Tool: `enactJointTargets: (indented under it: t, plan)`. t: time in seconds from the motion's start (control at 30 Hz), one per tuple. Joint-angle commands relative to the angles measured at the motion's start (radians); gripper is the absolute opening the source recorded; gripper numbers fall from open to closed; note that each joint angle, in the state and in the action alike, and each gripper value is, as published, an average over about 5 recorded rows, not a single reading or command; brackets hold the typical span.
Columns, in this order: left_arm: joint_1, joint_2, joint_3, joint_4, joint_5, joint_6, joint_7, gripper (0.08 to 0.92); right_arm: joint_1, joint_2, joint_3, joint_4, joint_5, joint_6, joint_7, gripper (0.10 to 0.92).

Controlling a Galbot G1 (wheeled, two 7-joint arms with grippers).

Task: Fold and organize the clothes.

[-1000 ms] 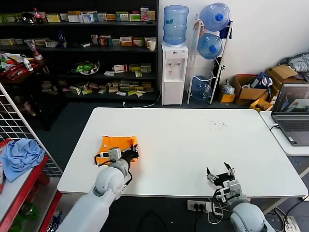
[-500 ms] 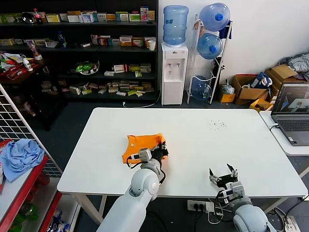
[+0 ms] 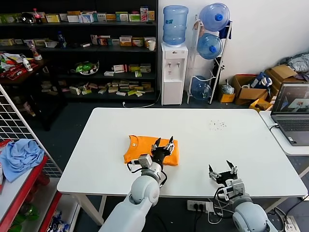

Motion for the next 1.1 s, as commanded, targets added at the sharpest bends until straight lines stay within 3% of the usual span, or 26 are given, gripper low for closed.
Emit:
enactJointTargets:
  t: [0.03, 0.17, 0.4, 0.73, 1.1]
  plan:
    - [0.181, 0.357, -0.092, -0.113, 0.115, -0.125, 0.092, 0.736, 0.005, 0.03, 0.025, -0.011, -0.008, 0.085, -0.028, 0.823]
    - [0.249, 0.419, -0.158, -0.161, 0.168, -0.143, 0.111, 0.808, 0.005, 0.044, 0.036, -0.01, -0.074, 0.152, -0.098, 0.823]
    - [0.317, 0.444, -0.249, -0.189, 0.251, -0.161, 0.106, 0.822, -0.003, 0.118, 0.115, -0.002, -0.157, 0.152, -0.191, 0.823]
    - [0.353, 0.343, -0.366, -0.156, 0.418, -0.172, 0.159, 0.823, -0.051, 0.296, 0.33, 0.06, -0.209, 0.032, -0.24, 0.823]
    - [0.344, 0.253, -0.446, -0.16, 0.514, -0.132, 0.232, 0.823, -0.083, 0.385, 0.415, 0.121, -0.277, 0.033, -0.315, 0.823]
